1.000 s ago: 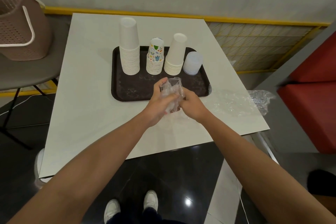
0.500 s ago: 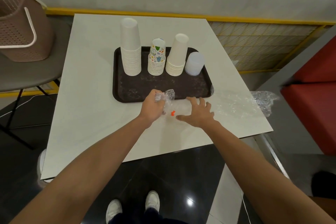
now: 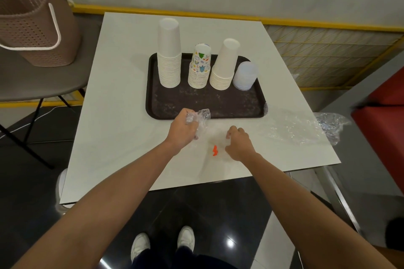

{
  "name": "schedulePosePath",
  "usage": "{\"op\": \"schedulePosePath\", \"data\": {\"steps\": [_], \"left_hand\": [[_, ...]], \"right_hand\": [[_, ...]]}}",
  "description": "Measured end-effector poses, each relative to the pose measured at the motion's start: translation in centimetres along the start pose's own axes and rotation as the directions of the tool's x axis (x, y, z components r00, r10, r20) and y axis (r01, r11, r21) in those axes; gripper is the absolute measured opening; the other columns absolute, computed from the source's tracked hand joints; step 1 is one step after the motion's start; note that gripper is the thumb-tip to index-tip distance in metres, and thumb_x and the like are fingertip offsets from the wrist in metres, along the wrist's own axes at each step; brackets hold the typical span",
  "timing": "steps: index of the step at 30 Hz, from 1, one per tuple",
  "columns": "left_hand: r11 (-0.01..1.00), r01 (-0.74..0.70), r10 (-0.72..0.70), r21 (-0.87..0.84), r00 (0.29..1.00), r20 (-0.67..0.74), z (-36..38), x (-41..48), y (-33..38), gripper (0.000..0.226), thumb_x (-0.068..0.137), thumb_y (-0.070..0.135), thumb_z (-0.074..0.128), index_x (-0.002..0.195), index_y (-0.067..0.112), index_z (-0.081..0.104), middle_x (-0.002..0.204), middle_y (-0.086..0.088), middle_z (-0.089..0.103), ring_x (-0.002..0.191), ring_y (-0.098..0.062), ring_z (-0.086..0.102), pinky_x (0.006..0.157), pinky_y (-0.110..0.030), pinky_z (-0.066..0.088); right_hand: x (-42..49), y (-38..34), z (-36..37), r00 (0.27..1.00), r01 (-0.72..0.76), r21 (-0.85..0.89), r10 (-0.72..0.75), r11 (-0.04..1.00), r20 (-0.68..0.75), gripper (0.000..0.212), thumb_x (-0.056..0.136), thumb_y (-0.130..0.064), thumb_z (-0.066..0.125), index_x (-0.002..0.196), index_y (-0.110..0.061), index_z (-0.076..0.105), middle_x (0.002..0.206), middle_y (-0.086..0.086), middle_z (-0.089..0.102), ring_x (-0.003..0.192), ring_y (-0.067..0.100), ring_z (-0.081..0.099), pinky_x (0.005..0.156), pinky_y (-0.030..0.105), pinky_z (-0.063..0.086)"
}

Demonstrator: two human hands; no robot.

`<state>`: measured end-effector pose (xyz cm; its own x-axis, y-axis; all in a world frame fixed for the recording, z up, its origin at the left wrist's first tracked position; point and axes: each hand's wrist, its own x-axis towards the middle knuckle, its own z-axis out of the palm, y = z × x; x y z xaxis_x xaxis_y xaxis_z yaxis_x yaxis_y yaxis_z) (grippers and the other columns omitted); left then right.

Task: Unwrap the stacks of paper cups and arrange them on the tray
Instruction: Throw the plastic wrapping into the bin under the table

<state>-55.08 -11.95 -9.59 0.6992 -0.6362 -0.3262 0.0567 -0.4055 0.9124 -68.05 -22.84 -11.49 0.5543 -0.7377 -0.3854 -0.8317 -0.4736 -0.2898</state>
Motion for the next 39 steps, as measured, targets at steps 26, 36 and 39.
{"op": "schedulePosePath", "data": {"steps": [26, 36, 39], "left_hand": [[0.991, -0.076, 0.036, -0.110, 0.944, -0.328, -19.2, -6.4, -5.9, 0.041, 0.097, 0.008, 0.041, 0.128, 0.035, 0.035, 0.101, -0.007, 0.051, 0.063, -0.015, 0.047, 0.036, -0.018, 0.036], [0.992, -0.019, -0.029, -0.125, 0.928, -0.371, -33.7, -8.0, -12.4, 0.022, 0.096, 0.014, 0.046, 0.079, 0.026, 0.050, 0.076, 0.000, 0.053, 0.058, -0.013, 0.047, 0.038, -0.019, 0.035], [0.995, 0.042, -0.078, -0.096, 0.912, -0.404, -37.4, -8.0, -15.6, 0.022, 0.097, 0.021, 0.047, 0.076, 0.028, 0.049, 0.078, -0.003, 0.057, 0.066, -0.015, 0.052, 0.048, -0.026, 0.043]], "right_hand": [[-5.4, -20.7, 3.0, 0.862, 0.505, 0.293, -0.490, 0.812, -0.131, 0.054, 0.073, 0.021, 0.033, 0.106, -0.011, 0.062, 0.113, 0.012, 0.054, 0.100, 0.020, 0.048, 0.070, 0.011, 0.029], [-9.7, -35.2, 10.0, 0.907, 0.402, 0.343, -0.419, 0.849, -0.025, 0.026, 0.086, 0.008, 0.042, 0.091, -0.007, 0.063, 0.112, 0.017, 0.055, 0.104, 0.025, 0.052, 0.075, 0.014, 0.033], [-11.0, -39.1, 12.9, 0.897, 0.414, 0.365, -0.442, 0.834, -0.007, 0.018, 0.091, -0.001, 0.046, 0.093, -0.007, 0.062, 0.114, 0.013, 0.054, 0.105, 0.020, 0.053, 0.079, 0.018, 0.035]]}}
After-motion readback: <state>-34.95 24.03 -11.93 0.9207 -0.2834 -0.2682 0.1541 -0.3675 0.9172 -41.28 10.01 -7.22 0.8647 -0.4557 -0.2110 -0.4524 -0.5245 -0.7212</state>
